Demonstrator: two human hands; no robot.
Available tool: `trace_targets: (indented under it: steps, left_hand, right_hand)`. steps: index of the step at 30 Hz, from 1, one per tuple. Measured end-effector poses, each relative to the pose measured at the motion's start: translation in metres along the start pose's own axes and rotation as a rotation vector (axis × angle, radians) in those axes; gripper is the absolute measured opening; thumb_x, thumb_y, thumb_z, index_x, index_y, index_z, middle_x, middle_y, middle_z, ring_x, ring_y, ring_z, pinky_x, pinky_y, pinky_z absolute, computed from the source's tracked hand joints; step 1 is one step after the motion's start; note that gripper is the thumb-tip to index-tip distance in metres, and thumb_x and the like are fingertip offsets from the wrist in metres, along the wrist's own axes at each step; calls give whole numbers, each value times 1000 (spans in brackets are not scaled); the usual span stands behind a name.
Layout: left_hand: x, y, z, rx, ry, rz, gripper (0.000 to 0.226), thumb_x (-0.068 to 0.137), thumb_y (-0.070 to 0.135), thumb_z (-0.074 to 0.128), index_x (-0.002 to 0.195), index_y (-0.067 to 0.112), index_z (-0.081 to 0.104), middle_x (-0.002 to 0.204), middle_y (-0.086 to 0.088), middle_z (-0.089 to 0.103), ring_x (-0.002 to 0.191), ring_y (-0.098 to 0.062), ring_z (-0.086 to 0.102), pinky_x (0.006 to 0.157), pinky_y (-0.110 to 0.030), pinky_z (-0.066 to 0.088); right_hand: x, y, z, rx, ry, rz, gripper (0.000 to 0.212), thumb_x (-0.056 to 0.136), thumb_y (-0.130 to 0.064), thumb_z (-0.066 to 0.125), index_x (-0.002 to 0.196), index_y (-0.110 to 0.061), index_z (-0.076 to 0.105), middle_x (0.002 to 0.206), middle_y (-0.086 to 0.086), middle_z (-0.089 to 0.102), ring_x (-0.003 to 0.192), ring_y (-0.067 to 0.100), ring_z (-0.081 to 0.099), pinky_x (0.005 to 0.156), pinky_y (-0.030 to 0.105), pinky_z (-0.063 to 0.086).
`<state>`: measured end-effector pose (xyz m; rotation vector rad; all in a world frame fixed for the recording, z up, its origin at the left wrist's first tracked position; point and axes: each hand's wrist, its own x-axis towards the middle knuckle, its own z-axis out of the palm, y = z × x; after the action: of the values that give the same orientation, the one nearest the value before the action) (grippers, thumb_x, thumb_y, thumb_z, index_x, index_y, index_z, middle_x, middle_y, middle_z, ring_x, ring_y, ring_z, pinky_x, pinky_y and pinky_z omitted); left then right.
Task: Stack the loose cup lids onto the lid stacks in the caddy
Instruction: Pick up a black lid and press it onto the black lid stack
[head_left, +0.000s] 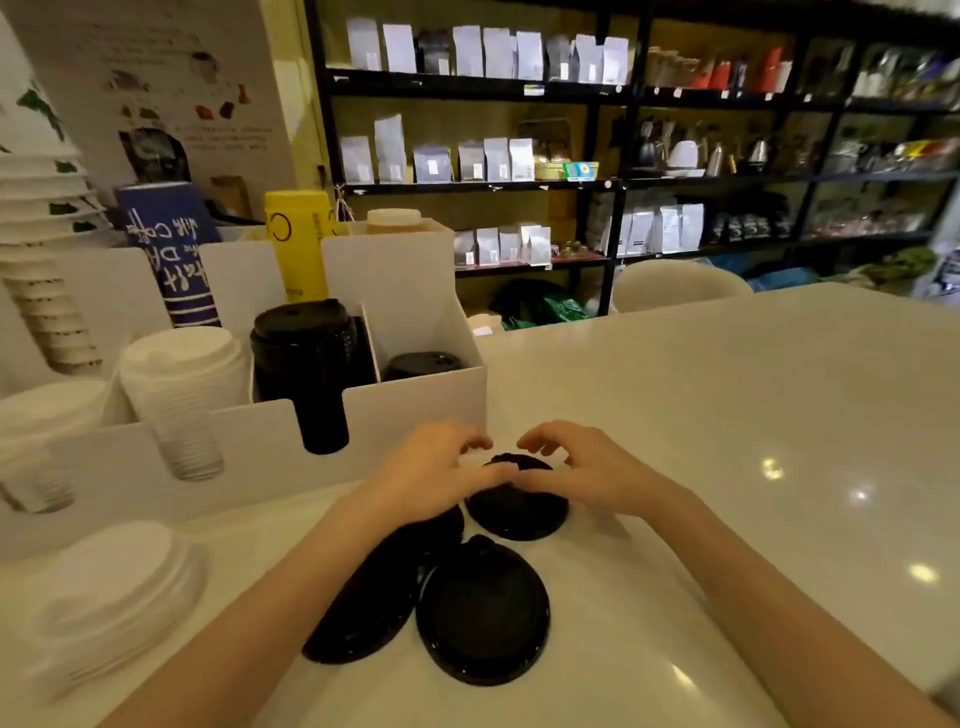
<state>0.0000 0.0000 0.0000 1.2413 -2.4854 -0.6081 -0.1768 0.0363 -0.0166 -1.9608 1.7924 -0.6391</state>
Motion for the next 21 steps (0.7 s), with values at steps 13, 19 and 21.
trace_targets:
  steps: [13,19,21]
  left_hand:
    - [2,2,23,218,-24,1,63,59,64,62,105,21,55,95,1,65,82,-17,58,73,-38,53]
    - [1,9,1,14,-32,-36,65,55,56,72,106,19,60,100,-3,68,91,-18,61,80,-40,54]
    - [-2,13,-11,-63,-36,-39,63,59,47,75,111,17,57,108,-4,66,97,-17,59,80,-31,52]
  right_hand:
    - [-3,4,-4,-42,-16,-8,37,78,-39,60,109,-19,59,106,1,62,93,17,56,76,26,46]
    - [-7,-2,-9,77,125,-67,26,88,-33,49,105,-19,63,104,2,65,92,15,56,74,19,42]
    - [-7,-6,-9,157,183,-78,26,90,-30,44,103,-19,64,101,2,65,93,14,56,74,18,41]
